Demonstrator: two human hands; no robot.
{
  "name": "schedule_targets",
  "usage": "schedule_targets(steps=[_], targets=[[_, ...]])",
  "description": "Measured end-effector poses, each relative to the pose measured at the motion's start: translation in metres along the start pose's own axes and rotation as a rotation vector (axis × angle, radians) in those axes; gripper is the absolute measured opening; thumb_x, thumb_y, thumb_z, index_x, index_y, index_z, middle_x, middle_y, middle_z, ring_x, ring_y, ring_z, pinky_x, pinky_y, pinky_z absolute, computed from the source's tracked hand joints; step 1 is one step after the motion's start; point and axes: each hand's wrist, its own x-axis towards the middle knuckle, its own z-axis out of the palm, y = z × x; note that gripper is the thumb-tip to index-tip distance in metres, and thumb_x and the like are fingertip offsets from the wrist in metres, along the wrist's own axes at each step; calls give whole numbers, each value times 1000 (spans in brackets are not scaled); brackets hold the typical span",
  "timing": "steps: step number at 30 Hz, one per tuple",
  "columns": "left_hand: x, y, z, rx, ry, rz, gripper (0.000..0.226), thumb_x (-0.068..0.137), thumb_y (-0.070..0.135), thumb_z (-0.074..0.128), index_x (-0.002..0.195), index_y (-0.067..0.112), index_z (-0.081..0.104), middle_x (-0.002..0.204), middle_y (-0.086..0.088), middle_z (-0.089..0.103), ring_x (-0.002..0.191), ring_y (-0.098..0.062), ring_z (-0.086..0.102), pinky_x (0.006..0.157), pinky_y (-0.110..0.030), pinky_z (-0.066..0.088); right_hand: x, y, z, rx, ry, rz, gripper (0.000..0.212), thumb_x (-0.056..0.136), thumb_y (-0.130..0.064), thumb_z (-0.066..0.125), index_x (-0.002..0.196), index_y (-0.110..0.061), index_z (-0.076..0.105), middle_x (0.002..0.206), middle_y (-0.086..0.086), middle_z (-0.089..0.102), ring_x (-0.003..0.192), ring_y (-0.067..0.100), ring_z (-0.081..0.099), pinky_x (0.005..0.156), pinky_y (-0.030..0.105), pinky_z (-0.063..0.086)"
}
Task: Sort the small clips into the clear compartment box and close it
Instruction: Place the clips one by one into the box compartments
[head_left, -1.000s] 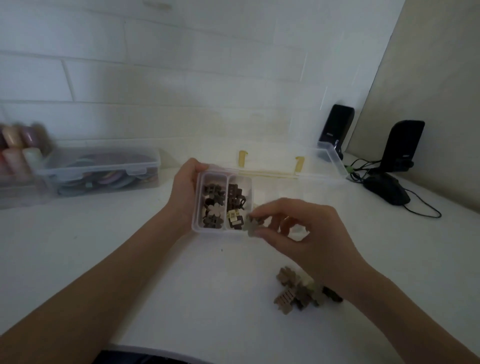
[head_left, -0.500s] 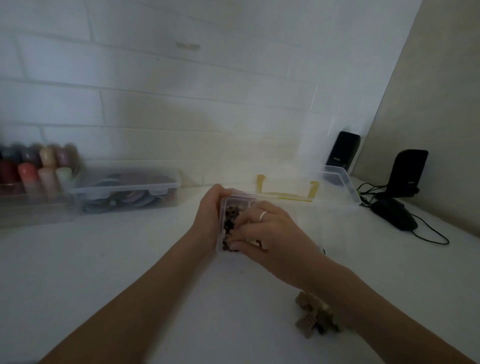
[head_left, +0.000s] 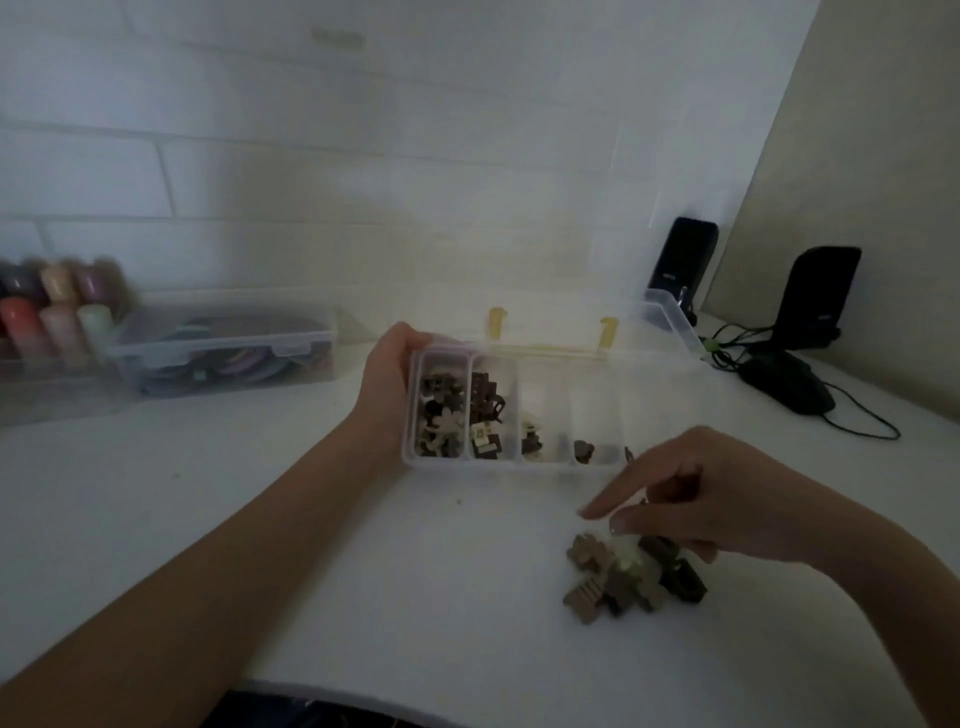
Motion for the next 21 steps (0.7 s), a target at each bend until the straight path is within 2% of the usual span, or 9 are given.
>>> schedule_targets(steps=[3, 5, 8, 10, 13, 16, 18, 21], targets=[[4, 0, 1, -20, 26, -10, 44, 86, 29, 32, 54, 16, 60, 65, -6, 59, 54, -19, 57, 63, -26, 48, 4, 1, 9, -40, -30, 11, 27, 76, -33, 68, 102, -44, 68, 43, 3, 46, 40, 17, 34, 45, 19, 35], [5, 0, 1, -50, 28, -5, 50, 86, 28, 32, 47, 17, 60, 60, -4, 60, 53, -19, 57, 63, -26, 48, 7, 0, 16, -103, -63, 12, 27, 79, -34, 67, 103, -45, 66, 41, -4, 41, 41, 14, 28, 45, 20, 29], [5, -1, 1, -57, 14, -12, 38, 82, 28, 35, 56, 16, 58, 64, -5, 60, 56, -20, 56, 67, -29, 46, 9, -2, 24, -135, -51, -15, 17, 80, -33, 69, 96, -38, 70, 37, -8, 38, 38, 10, 27, 43, 14, 25], [5, -1, 2, -55, 7, -6, 23, 72, 29, 41, 62, 15, 56, 66, -5, 60, 56, -20, 57, 67, -30, 46, 11, -2, 27, -136, -3, -50, 11, 77, -33, 72, 88, -32, 70, 38, -8, 39, 38, 9, 29, 43, 14, 27], [6, -2, 0, -59, -11, -2, 22, 70, 30, 42, 62, 15, 56, 66, -5, 60, 55, -19, 58, 67, -30, 47, 15, -1, 31, -87, 115, -86, 10, 71, -32, 77, 78, -27, 70, 42, -8, 46, 39, 6, 36, 45, 15, 32], [9, -3, -2, -59, 11, -3, 26, 81, 28, 36, 68, 14, 54, 68, -5, 61, 56, -19, 58, 67, -30, 46, 17, -4, 36, 74, 274, -147, 9, 69, -25, 79, 74, -20, 72, 46, -10, 53, 43, 4, 40, 47, 14, 35], [9, -3, -2, -64, 10, 2, 30, 85, 29, 33, 69, 14, 53, 66, -4, 61, 56, -19, 58, 65, -29, 47, 19, -5, 38, 121, 378, -222, 9, 68, -21, 79, 73, -18, 73, 60, -9, 61, 51, 4, 48, 49, 8, 33], [10, -4, -3, -70, 31, -24, 31, 87, 32, 33, 70, 14, 52, 62, -4, 62, 52, -18, 59, 62, -27, 47, 26, -2, 42, 69, 572, -304, 11, 69, -20, 78, 70, -15, 68, 78, -10, 61, 68, 10, 57, 50, 11, 37]])
